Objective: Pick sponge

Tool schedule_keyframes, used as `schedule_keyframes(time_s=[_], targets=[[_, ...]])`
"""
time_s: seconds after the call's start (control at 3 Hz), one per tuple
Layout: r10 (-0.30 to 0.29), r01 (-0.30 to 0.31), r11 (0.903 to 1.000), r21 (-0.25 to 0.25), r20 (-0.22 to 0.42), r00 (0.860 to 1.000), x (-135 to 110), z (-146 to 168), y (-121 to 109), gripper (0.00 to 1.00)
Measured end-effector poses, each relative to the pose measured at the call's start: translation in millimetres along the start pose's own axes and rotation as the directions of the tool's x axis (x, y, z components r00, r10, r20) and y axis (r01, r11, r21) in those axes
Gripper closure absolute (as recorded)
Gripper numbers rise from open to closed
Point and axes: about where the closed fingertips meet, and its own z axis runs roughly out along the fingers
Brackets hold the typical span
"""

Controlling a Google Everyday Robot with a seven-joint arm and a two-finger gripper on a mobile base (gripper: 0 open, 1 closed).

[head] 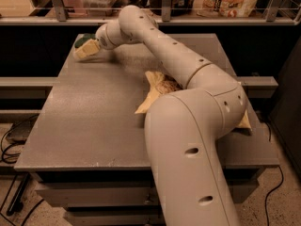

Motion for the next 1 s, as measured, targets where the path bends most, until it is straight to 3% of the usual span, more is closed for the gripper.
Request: schedule_keyframes(time_s=[0.33, 0.67, 1.0], targets=[[0.017, -0.017, 0.9997, 0.019, -0.012, 1.000, 4.5, 1.8, -4.0, 0.00], [0.034, -0.034, 0.9994, 0.010, -0.002, 0.999, 5.6, 1.8, -3.2, 0.17], [0.037, -0.037, 0.9993, 0.001, 0.009, 0.999, 2.7, 0.5, -0.5, 0.42]])
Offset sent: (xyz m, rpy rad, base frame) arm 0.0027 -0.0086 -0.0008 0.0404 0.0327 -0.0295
